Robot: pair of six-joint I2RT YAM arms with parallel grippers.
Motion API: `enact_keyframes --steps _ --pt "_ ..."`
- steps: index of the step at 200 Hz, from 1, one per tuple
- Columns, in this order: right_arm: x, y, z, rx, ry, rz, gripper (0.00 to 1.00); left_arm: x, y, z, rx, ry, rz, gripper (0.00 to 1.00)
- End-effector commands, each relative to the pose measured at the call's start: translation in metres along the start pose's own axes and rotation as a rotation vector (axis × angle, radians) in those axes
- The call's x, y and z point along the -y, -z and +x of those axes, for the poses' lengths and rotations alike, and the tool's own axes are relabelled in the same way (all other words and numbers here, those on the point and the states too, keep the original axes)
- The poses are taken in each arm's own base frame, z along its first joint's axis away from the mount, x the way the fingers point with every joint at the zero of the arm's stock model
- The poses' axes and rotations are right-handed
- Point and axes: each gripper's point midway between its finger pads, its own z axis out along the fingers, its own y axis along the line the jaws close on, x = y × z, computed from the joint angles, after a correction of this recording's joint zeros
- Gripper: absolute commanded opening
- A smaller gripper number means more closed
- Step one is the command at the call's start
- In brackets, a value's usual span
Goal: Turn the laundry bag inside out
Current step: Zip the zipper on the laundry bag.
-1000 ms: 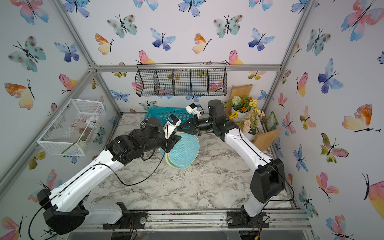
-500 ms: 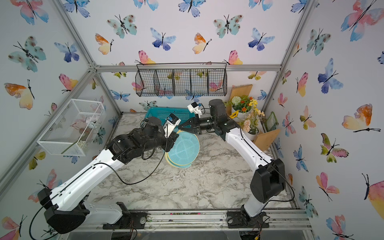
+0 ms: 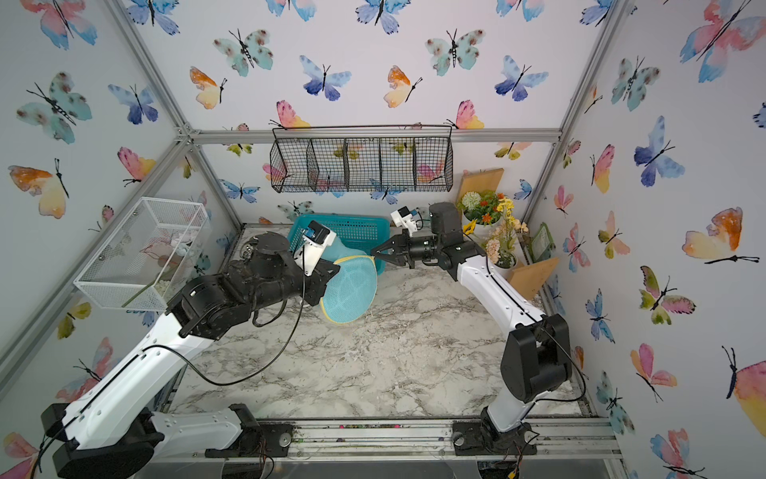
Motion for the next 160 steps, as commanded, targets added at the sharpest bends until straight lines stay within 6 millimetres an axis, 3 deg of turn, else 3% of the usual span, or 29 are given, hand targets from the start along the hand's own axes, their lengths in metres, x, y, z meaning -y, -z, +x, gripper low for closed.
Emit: enact_keyframes --steps 1,35,61,130,160 --pt "-0.024 0.001 -0.016 0.027 0.068 -0.021 0.02 0.013 -0.002 0.001 0.023 0.044 0.079 0.20" --pt "-0.066 -0.016 0.000 -0.060 0.112 -0.085 0.02 0.029 -0.020 0.011 0.021 0.092 0.169 0.42" --pt "-0.073 -0.023 0.010 -0.096 0.118 -0.098 0.02 0.025 -0.026 0.009 0.028 0.075 0.144 0.52" --pt "-0.075 -0.024 0.024 -0.135 0.126 -0.092 0.02 -0.005 -0.022 -0.018 0.056 -0.049 -0.023 0.59" --pt "-0.079 -0.023 0.026 -0.145 0.138 -0.086 0.02 -0.026 -0.017 -0.017 0.021 -0.083 -0.097 0.62"
